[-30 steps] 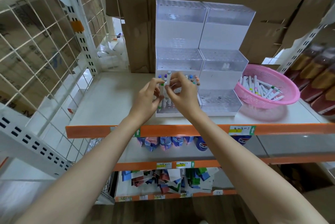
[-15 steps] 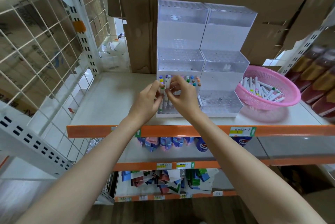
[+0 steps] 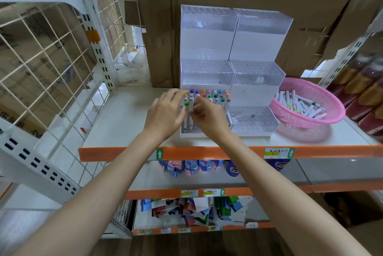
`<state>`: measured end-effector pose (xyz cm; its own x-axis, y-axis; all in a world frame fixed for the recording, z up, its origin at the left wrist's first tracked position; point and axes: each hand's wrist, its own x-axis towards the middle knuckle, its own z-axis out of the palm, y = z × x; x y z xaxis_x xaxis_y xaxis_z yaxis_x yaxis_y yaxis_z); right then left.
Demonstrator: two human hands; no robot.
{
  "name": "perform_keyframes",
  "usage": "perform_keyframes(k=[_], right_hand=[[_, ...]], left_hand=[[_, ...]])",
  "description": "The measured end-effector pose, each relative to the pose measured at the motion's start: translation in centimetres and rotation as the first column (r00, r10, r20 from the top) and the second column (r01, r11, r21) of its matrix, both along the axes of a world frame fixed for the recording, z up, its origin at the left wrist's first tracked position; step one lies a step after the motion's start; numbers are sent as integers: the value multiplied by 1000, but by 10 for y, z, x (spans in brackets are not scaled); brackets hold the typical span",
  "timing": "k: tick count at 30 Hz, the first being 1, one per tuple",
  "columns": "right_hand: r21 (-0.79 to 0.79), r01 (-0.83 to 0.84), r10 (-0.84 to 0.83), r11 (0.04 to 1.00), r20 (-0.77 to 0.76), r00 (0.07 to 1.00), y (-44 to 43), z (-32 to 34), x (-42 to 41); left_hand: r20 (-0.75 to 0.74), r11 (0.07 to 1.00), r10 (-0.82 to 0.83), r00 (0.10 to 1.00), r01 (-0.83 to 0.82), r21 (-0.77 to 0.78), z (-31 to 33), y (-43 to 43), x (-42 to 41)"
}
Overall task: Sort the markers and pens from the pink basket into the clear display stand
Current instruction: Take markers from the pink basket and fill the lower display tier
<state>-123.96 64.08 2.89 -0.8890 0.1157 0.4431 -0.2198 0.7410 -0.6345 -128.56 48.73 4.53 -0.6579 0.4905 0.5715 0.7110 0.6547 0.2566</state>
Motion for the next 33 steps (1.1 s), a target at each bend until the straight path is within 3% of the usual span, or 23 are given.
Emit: perform_keyframes(k=[7,14,19,23,26,33], right_hand=[[71,12,-15,997,49,999,-2,-6,5],[139,53,-61,989,53,997,-3,-6,8],[163,86,-75,983,-75,994,-4,0,12],[389,171,-84,905,-232,969,-1,2,10],[423,250,-112,871,-326,939,1,2,9],[418,202,-89,886,-275,957,5,5,7]], left_hand=[[30,994,-25,999,28,-106,-6,-3,-2],[25,993,-24,999,26,-118,-6,-4,-2],[30,992,-13,999,17,-123,-8,-2,0],[38,993,4,999,1,-122,-6,0,1],[29,994,2,1000,2,-111,-5,0,1],[36,999,16,999,-15,-47,0,6,1]])
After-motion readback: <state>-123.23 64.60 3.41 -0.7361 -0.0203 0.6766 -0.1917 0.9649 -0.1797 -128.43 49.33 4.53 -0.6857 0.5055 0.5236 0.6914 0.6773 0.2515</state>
